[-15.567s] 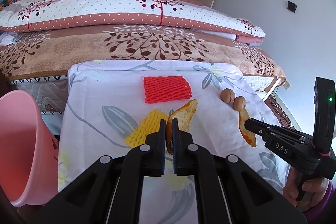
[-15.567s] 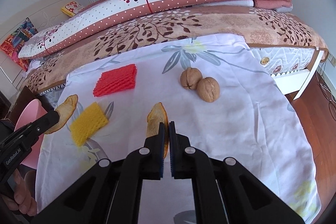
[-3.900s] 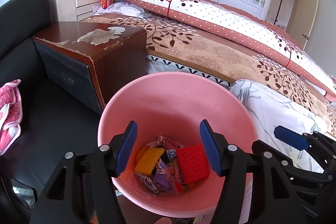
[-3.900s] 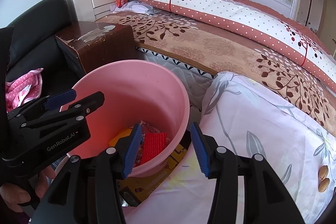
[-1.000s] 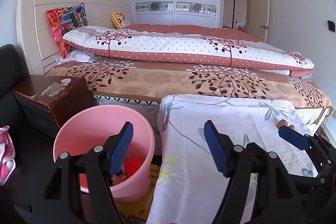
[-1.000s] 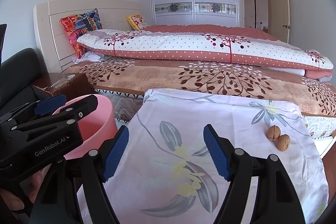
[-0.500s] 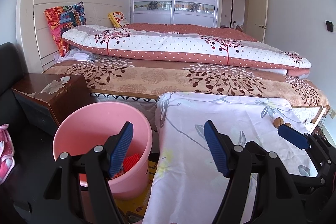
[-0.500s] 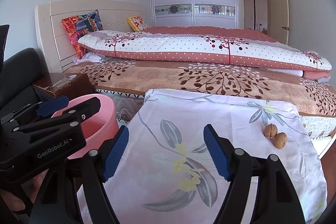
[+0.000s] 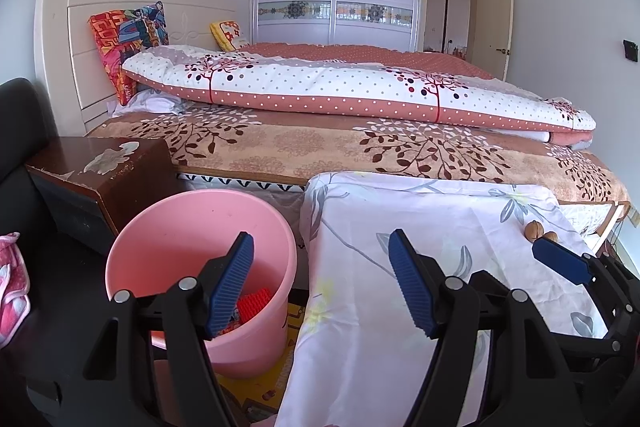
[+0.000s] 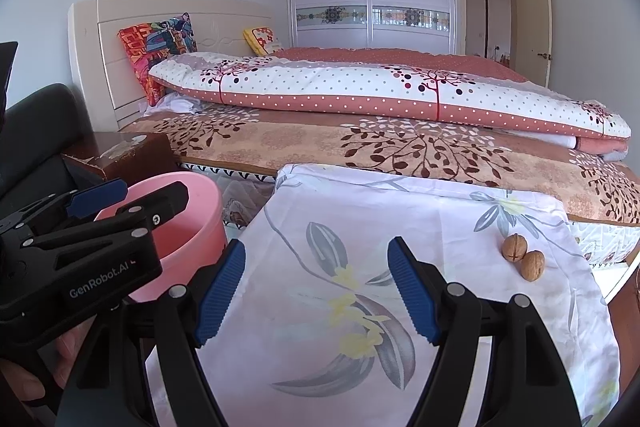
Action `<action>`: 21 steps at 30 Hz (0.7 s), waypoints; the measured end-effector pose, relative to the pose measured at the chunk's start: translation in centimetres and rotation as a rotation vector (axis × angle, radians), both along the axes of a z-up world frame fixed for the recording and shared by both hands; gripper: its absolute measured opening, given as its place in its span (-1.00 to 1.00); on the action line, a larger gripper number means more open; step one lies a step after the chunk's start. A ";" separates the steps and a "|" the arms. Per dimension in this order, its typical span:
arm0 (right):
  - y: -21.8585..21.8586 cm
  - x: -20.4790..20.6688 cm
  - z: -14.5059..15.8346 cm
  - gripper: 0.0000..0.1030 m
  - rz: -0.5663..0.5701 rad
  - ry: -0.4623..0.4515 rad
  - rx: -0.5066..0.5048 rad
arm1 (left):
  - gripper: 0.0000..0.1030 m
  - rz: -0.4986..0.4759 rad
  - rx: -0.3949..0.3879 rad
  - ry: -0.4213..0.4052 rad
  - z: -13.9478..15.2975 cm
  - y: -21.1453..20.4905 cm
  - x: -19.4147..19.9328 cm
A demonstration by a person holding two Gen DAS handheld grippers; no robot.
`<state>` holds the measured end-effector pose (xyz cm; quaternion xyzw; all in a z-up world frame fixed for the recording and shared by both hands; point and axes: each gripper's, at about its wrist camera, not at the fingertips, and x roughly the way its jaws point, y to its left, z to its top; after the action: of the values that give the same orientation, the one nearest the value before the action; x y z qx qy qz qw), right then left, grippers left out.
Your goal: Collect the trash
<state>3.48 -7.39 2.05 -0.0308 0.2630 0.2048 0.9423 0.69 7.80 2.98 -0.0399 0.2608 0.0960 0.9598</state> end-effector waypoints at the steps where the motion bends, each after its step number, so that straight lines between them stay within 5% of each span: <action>1: 0.0 0.0 0.0 0.41 -0.004 0.000 -0.001 | 0.36 0.001 0.001 0.000 0.0 0.0 0.0; 21: -0.8 0.0 -0.5 0.41 -0.039 0.022 -0.013 | 0.36 0.002 -0.002 0.022 -0.4 -0.2 -0.2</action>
<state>3.50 -8.15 1.51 -0.0294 0.2751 0.1853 0.9429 0.45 7.62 2.59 -0.0401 0.2713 0.0970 0.9567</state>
